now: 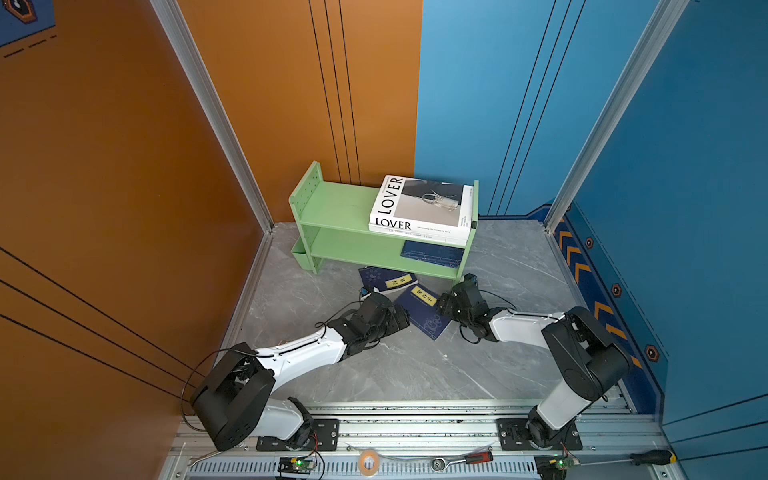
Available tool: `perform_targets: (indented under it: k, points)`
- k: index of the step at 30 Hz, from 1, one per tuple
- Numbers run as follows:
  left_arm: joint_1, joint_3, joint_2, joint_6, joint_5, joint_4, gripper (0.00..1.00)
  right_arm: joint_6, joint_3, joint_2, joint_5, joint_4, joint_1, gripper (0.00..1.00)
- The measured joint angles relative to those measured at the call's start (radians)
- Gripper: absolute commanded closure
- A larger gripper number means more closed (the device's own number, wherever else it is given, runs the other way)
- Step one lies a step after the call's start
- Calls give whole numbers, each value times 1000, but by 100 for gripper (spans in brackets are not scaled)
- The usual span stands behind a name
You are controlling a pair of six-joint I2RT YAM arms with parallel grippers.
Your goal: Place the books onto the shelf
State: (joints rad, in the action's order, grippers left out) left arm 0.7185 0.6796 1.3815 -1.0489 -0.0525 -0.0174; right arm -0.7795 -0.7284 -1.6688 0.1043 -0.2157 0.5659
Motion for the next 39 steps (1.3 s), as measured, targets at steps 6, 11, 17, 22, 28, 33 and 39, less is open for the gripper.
perform_targets:
  k: [6, 11, 17, 22, 28, 33, 39]
  points:
    - [-59, -43, 3, -15, 0, -18, 3, -26, -4, 0, 32, 14, 125, 20]
    - [-100, -68, 3, -15, 2, -30, 3, -53, -17, 24, 81, 85, 282, 20]
    - [-134, -89, 10, 6, 13, -47, 5, -92, -18, 100, 157, 137, 317, 19]
    - [-170, -88, 49, 55, 37, -57, 9, -93, -19, 101, 216, 139, 317, 20]
    - [-175, -59, 113, 92, 68, -111, 11, -89, -82, 33, 258, 148, 293, 22]
    - [-174, -28, 174, 98, 90, -176, 12, -82, -124, -28, 272, 154, 284, 28]
    - [-161, 27, 253, 98, 111, -232, 19, -85, -148, -105, 275, 159, 285, 39]
